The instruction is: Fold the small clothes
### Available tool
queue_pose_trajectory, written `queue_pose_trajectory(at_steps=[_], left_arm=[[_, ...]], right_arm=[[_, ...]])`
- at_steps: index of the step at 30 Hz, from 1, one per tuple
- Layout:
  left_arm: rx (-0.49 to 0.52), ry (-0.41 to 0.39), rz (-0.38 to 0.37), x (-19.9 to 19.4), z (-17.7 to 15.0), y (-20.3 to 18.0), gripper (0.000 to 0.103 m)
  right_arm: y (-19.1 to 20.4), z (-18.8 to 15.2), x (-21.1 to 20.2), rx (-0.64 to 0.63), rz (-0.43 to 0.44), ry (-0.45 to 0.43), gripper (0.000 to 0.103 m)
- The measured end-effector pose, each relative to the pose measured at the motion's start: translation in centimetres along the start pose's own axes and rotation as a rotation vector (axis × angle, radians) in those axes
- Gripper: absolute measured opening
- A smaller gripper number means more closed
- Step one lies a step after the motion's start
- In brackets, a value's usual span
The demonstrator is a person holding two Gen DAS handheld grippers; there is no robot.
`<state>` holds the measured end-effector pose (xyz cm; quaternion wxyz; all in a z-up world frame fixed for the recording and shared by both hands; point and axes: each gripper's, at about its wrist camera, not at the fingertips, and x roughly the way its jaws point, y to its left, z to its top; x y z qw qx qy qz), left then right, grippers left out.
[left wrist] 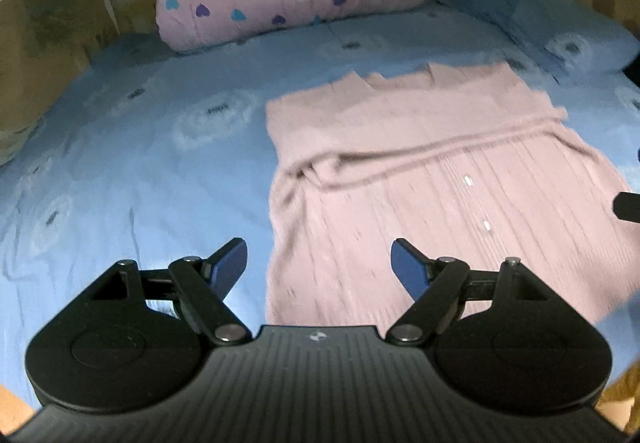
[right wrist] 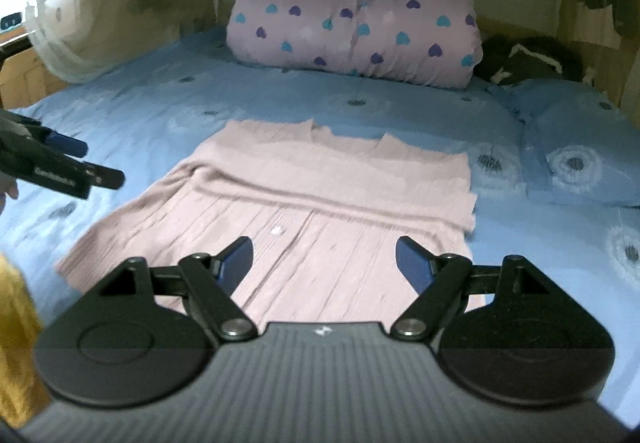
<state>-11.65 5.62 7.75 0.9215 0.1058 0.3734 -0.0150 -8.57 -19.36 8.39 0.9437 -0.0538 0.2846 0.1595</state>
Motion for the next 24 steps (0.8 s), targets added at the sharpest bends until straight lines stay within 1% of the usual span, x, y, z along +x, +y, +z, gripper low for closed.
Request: queue_pose_trajectory(at_steps=[7,11,15,21,24], left_arm=[[0.017,0.039,-0.027,-1.7,-4.1,-2.0,0.083],[0.055,0.081,-0.030,-1.9,-5.9,-3.2,0.083],[0.091,0.111,-0.024,-2.0,-7.6,-4.2,0.083],[0.138,0.129,0.011,-1.1,-9.1,-5.3,0.083],[0.143,0.115,0.042,-0.4,-9.2,-5.8,0.083]], right_arm=[[1.6,-3.2,-1.6,0.020,0.005,0.039,0.080],[2.2,-5.0,-2.1,0.039,-0.019,0.066,0.080],[3.0,-7.2,-2.2,0.031,-0.020,0.107,0.080],[4.6,-9.4,-2.2,-0.051,-0.073,0.148,0.080],[4.8,-10.0,-2.0,-0.053,-0.063,0.172,0.080]])
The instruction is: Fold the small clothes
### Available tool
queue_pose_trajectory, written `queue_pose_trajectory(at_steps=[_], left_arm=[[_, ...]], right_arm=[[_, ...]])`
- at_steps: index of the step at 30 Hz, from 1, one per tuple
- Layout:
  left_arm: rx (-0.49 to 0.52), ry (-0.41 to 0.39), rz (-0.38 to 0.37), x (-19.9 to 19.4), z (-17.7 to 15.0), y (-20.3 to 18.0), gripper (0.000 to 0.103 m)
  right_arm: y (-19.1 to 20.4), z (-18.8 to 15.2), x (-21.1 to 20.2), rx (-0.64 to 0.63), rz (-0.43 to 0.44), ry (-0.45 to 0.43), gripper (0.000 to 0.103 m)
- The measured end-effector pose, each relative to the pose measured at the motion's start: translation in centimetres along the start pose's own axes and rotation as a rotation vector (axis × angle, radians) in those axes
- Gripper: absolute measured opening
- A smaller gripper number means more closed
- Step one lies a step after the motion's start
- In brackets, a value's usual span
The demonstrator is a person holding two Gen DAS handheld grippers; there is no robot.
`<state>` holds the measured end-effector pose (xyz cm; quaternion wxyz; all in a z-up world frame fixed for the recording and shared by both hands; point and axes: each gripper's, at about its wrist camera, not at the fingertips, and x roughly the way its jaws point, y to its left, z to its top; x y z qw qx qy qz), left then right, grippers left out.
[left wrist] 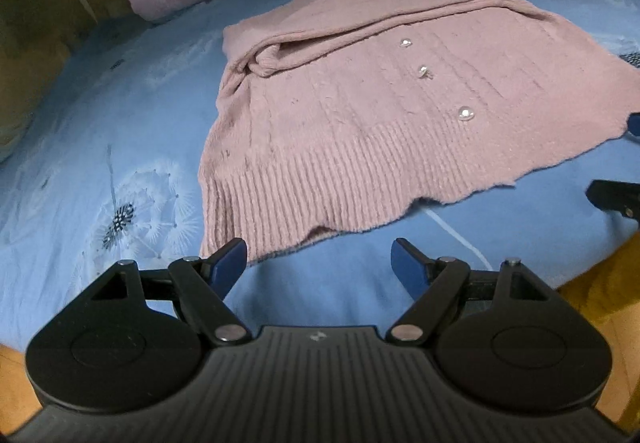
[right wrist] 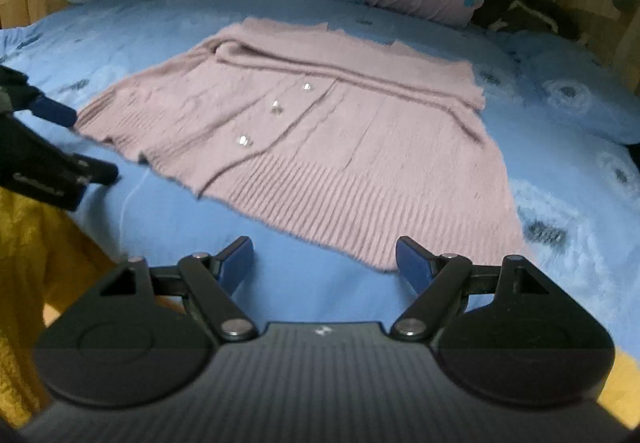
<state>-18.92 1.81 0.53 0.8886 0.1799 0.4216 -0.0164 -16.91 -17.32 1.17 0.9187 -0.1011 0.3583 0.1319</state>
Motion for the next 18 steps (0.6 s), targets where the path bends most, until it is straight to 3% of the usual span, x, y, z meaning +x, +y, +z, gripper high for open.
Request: queue_pose_trajectory(at_steps=[12,18], left_arm=[[0.059,-0.051,0.076,0.8,0.2,-1.5,0.084],[0.021,-0.059,0.065,1.5,0.4,-1.1,0.084]], right_arm=[[0.4,-0.4,0.7,0.022,-0.027,-0.019,0.080],[0.5,0.0,1.6,0.034,-0.062,-0.040,0.080]])
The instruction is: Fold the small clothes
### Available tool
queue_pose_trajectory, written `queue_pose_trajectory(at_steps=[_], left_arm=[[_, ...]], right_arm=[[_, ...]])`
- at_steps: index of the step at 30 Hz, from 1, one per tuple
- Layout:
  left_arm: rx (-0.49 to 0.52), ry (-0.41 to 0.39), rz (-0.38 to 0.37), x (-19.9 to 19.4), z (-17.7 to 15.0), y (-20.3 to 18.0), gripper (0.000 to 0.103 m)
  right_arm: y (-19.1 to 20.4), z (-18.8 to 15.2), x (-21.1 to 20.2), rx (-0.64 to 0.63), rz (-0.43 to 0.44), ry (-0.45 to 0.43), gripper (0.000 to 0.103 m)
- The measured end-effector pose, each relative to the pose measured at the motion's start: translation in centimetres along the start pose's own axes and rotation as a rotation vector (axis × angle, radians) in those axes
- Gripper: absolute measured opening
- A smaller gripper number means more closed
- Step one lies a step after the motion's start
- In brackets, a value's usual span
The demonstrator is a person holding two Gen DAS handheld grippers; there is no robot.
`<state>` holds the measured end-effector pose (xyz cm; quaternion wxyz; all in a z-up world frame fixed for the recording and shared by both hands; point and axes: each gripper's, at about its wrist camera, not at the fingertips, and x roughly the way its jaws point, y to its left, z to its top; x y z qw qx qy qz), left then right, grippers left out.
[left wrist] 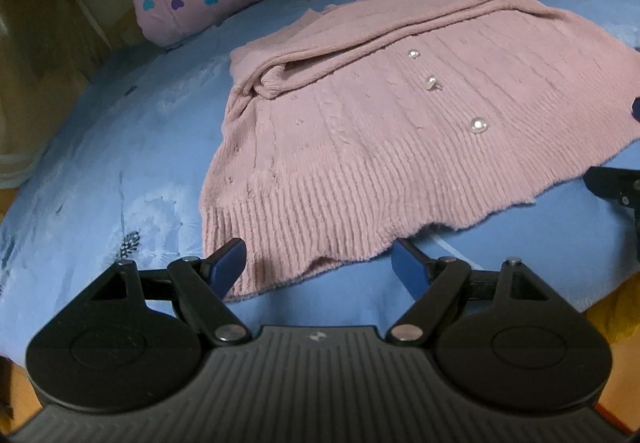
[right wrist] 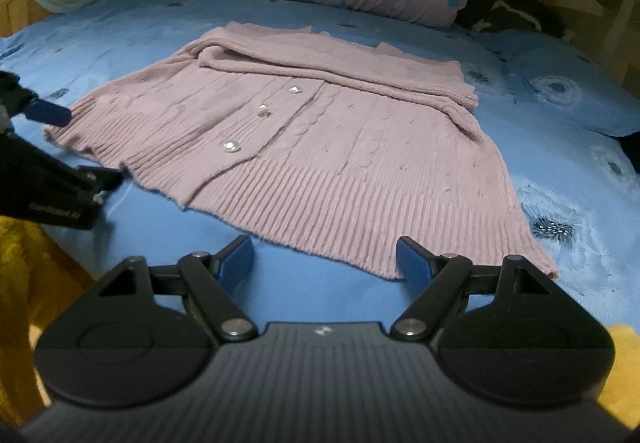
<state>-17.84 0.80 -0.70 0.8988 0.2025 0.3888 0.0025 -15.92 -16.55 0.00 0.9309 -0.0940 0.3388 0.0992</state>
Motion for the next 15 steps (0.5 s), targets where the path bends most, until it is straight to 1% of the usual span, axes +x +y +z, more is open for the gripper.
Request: queue_pose_trajectory(at_steps=[5,9,15], left_arm=[[-0.037,-0.005,-0.004,0.6,0.1,0.4,0.084],[-0.046,-0.013,0.012,1.1,0.2,0.4,0.086],[-0.091,-0.017,0.014,2.0,0.6,0.7,0.086]], right_arm=[[0.3,0.1,0.5,-0.009,-0.024,-0.018,0.080],[0.7,0.3,1.1,-0.037,-0.060,-0.033,0.080],[0.8,0.5,1.6,-0.047,-0.080,-0.041,0.080]])
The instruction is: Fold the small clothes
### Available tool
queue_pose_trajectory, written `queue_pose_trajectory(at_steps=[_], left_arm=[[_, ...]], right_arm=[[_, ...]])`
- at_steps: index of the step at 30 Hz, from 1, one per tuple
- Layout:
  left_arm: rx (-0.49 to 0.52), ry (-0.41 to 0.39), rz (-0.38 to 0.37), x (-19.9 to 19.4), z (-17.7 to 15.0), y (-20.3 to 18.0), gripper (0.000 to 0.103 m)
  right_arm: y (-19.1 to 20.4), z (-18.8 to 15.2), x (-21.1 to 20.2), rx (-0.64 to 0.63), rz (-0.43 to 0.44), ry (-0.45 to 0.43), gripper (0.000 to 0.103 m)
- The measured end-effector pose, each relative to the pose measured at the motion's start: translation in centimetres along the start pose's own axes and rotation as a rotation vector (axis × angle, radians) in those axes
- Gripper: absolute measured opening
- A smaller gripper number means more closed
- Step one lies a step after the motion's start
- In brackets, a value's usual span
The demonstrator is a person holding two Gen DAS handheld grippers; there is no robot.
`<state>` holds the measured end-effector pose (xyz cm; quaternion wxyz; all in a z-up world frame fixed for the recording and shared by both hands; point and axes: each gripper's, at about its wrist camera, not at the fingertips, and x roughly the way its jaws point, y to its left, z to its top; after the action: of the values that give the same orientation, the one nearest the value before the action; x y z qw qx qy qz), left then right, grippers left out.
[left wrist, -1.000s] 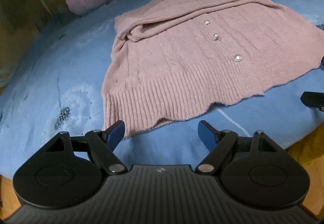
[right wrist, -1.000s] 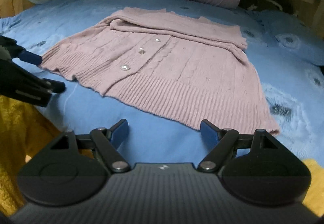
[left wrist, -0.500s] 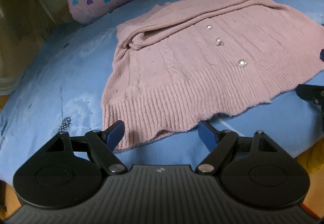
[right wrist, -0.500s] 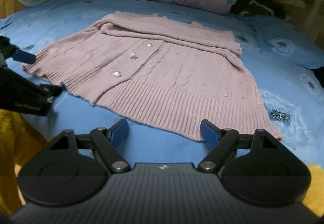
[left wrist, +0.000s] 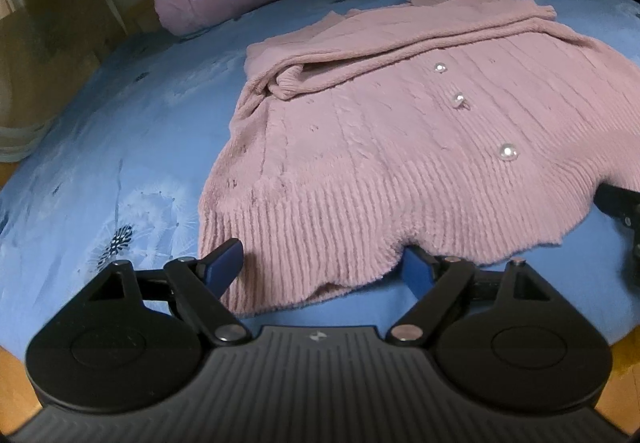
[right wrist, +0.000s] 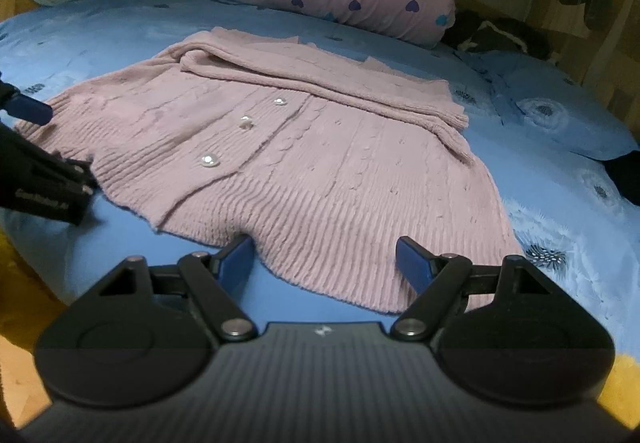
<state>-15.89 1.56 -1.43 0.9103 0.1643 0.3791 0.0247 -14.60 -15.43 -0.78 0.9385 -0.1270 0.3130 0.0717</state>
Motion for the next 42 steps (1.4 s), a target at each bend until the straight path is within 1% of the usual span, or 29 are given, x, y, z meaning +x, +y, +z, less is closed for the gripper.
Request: queue_pose_trajectory(at_steps=[7,8,9,10,11,12,14,15,16,22,26,28,29,30,31,32,33,34,36,38,42], left_arm=[[-0.010,-0.026,0.010,0.9,0.7,-0.1,0.086],[-0.011,-0.032,0.010,0.9,0.8,-0.1,0.085],[-0.009,-0.037,0.007,0.9,0.9,-0.1,0.081],[-0.006,-0.044,0.002,0.9,0.9,-0.1,0.078],[-0.004,-0.048,-0.006,0.9,1.0,-0.2,0.073],[-0.005,-0.051,-0.015,0.8,1.0,-0.2,0.066],[-0.023,-0.052,-0.046,0.8,1.0,-0.1,0.057],[-0.036,-0.054,-0.057,0.8,1.0,-0.1,0.054],[-0.045,-0.057,-0.064,0.8,0.9,0.0,0.053],[-0.057,-0.084,-0.063,0.6,0.0,0.1,0.054],[-0.072,-0.073,-0.061,0.6,0.1,0.2,0.054],[-0.089,-0.070,-0.064,0.6,0.1,0.3,0.052],[-0.092,-0.074,-0.066,0.6,0.1,0.3,0.048],[-0.093,-0.078,-0.067,0.6,0.1,0.4,0.042],[-0.091,-0.081,-0.065,0.5,0.1,0.4,0.038],[-0.092,-0.082,-0.062,0.5,0.1,0.4,0.033],[-0.100,-0.084,-0.064,0.4,0.2,0.5,0.028],[-0.115,-0.085,-0.073,0.4,0.3,0.7,0.025],[-0.146,-0.086,-0.092,0.2,0.5,1.2,0.018],[-0.167,-0.094,-0.103,-0.2,0.8,1.5,0.014],[-0.179,-0.145,-0.100,-1.3,1.6,2.0,0.012]], right_arm=[[-0.8,0.1,0.7,0.044,-0.003,-0.003,0.079],[-0.8,0.0,0.8,0.047,-0.011,-0.006,0.077],[-0.9,0.0,0.8,0.048,-0.021,-0.011,0.070],[-1.1,0.1,0.9,0.048,-0.029,-0.015,0.068],[-1.3,0.1,1.0,0.056,-0.038,-0.019,0.062],[-1.5,0.1,1.0,0.070,-0.046,-0.019,0.052],[-2.0,0.1,1.1,0.093,-0.052,-0.013,0.041],[-2.2,0.2,1.0,0.100,-0.061,-0.014,0.034],[-2.3,0.2,0.9,0.102,-0.071,-0.016,0.031],[-3.3,-0.6,0.2,0.119,-0.080,-0.001,0.031],[-4.2,-0.8,0.1,0.147,-0.077,0.010,0.031],[-4.0,-0.8,0.5,0.119,-0.085,0.009,0.031],[-3.8,-0.7,0.7,0.103,-0.090,0.007,0.031],[-3.8,-0.6,0.8,0.097,-0.090,0.004,0.030],[-3.8,-0.6,0.8,0.098,-0.083,0.000,0.027],[-4.0,-0.5,0.8,0.105,-0.076,-0.003,0.020],[-4.1,-0.5,0.8,0.114,-0.074,-0.005,0.018],[-4.3,-0.4,0.8,0.124,-0.073,-0.011,0.017],[-4.5,-0.3,0.7,0.142,-0.068,-0.028,0.013],[-4.5,0.0,0.5,0.141,-0.071,-0.054,0.010],[-4.6,0.8,-0.1,0.146,-0.078,-0.111,0.009]])
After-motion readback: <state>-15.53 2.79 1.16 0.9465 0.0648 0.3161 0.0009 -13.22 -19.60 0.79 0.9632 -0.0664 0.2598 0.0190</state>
